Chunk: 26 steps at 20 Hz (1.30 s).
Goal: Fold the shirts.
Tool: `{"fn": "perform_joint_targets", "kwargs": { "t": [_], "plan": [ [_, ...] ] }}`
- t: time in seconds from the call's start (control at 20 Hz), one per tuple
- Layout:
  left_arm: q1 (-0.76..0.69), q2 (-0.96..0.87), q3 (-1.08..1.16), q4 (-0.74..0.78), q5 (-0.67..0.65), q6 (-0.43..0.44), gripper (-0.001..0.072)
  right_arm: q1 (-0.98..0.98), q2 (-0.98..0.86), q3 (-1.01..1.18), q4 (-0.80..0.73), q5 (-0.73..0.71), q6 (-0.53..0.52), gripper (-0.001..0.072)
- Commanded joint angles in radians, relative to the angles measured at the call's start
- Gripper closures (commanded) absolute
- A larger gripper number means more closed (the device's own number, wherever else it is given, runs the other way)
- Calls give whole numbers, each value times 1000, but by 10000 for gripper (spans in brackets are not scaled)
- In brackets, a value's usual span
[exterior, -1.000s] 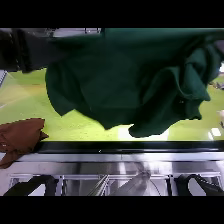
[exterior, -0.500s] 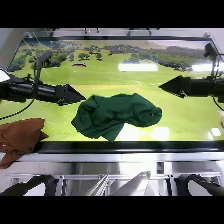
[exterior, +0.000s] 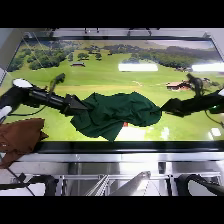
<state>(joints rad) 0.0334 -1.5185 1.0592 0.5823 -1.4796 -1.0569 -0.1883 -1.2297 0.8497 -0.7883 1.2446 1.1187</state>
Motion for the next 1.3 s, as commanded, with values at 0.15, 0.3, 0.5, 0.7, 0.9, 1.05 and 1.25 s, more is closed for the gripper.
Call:
{"fn": "perform_joint_targets", "kwargs": {
  "t": [0.15,0.3,0.5,0.7,0.9,1.05,1.25],
  "plan": [
    [-148,-183,-1,-10,183,1,-3,174,-156,-107,220,-184,-103,195],
    [-158,-232,-1,-44,231,2,-3,238,-261,-103,418,-261,-224,243],
    [-158,-244,-1,-95,303,6,181,238,-301,-97,643,-201,-411,666],
    [-158,-242,-1,-123,304,9,704,233,-266,-86,648,-112,-423,681],
    [-157,-145,-1,-267,243,71,703,222,-175,-86,647,-2,-406,681],
    [-119,44,-1,-491,128,164,703,154,-43,-69,647,89,-369,681],
    [14,410,-1,-736,50,192,703,17,215,47,649,194,-282,681]
  ]
}}
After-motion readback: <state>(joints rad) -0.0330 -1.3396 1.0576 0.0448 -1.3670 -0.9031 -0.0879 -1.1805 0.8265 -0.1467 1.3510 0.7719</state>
